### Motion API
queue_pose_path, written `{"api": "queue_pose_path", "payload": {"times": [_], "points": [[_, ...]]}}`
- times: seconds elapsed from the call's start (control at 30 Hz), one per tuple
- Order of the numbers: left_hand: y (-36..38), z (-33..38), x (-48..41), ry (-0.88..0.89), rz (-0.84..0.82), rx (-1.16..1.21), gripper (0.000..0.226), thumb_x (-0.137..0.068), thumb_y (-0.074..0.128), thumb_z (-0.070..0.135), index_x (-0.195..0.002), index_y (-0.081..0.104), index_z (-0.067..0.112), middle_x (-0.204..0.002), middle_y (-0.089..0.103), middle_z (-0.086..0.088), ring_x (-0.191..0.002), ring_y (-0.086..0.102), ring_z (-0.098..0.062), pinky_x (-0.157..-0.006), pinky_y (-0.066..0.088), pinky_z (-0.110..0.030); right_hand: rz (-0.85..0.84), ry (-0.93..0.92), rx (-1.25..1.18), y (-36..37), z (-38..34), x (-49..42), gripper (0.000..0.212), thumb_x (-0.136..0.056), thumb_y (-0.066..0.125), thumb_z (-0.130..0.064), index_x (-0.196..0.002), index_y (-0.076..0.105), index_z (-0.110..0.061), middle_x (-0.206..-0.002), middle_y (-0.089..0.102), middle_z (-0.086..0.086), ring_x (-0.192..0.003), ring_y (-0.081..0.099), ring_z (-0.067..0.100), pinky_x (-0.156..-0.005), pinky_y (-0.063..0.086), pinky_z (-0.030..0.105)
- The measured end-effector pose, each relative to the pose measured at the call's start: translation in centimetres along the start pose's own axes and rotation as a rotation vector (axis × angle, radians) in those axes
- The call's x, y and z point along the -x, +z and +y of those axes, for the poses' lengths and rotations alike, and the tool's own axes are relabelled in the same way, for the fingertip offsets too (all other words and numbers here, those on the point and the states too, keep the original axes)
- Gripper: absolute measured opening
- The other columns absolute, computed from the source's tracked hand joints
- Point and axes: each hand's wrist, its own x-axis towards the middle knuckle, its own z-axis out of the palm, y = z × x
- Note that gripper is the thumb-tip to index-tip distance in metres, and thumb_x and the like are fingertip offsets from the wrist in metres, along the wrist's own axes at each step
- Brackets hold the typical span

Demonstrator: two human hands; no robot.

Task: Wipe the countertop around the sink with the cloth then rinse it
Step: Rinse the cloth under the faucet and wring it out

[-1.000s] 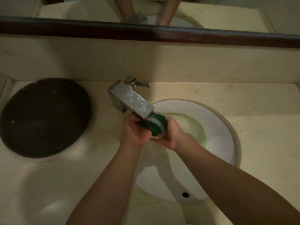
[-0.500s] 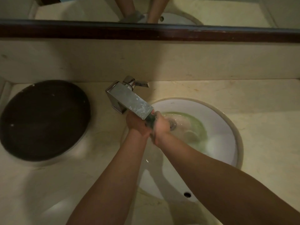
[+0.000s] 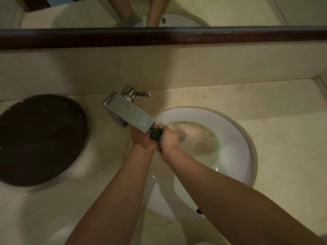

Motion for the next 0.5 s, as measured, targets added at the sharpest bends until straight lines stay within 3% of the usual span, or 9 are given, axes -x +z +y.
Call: {"api": "queue_pose_path", "payload": {"times": [0.03,0.1,0.27,0.37,0.43,0.5], "points": [[-0.5,0.0,-0.4,0.009,-0.036,0.025,0.027,-0.096,0.033,0.020,-0.071,0.042,0.017,-0.054,0.050,-0.002,-0.051,0.050,-0.015,-0.065,0.040,-0.030,-0.008,0.037,-0.029,-0.3,0.0,0.1,0.021,-0.093,0.044,-0.029,-0.086,0.057,-0.013,-0.087,0.058,0.011,-0.069,0.055,0.021,-0.058,0.044,0.027],[-1.2,0.3,-0.4,-0.023,-0.113,-0.021,0.028,-0.100,0.030,0.018,-0.079,0.048,0.015,-0.069,0.053,-0.005,-0.069,0.052,-0.017,-0.075,0.045,-0.031,-0.072,0.144,-0.129,-1.0,-0.3,0.4,0.026,-0.092,0.048,-0.040,-0.090,0.059,-0.016,-0.093,0.064,0.009,-0.081,0.063,0.022,-0.069,0.050,0.030],[-2.6,0.0,-0.4,0.138,-0.170,-0.529,0.025,-0.087,0.049,-0.011,-0.090,0.058,0.011,-0.091,0.061,-0.008,-0.090,0.060,-0.025,-0.088,0.049,-0.042,-0.097,0.143,-0.264,-3.1,-0.5,1.0,0.029,-0.094,0.050,-0.039,-0.089,0.061,-0.012,-0.091,0.067,0.013,-0.092,0.066,0.031,-0.090,0.051,0.042],[-2.5,0.1,0.1,0.191,-0.151,-0.579,0.021,-0.083,0.070,0.008,-0.101,0.060,0.014,-0.097,0.067,-0.004,-0.095,0.066,-0.021,-0.087,0.054,-0.039,-0.148,0.179,-0.359,-2.9,0.3,1.1,0.032,-0.092,0.051,-0.039,-0.089,0.065,-0.011,-0.093,0.068,0.014,-0.090,0.065,0.031,-0.095,0.048,0.043],[-2.7,0.0,0.1,0.239,-0.105,-0.655,0.035,-0.073,0.078,0.024,-0.099,0.058,0.012,-0.090,0.065,-0.001,-0.087,0.065,-0.019,-0.077,0.054,-0.037,-0.179,0.192,-0.413,-2.4,0.7,1.3,0.027,-0.090,0.053,-0.037,-0.085,0.064,-0.013,-0.092,0.066,0.015,-0.087,0.061,0.031,-0.091,0.049,0.043],[-2.5,-0.1,0.1,0.269,-0.097,-0.647,0.037,-0.068,0.077,0.026,-0.095,0.057,0.010,-0.082,0.062,0.000,-0.078,0.063,-0.018,-0.070,0.050,-0.036,-0.214,0.223,-0.452,-1.7,1.3,1.3,0.031,-0.087,0.056,-0.040,-0.095,0.065,-0.012,-0.100,0.067,0.017,-0.091,0.061,0.032,-0.089,0.048,0.041]]}}
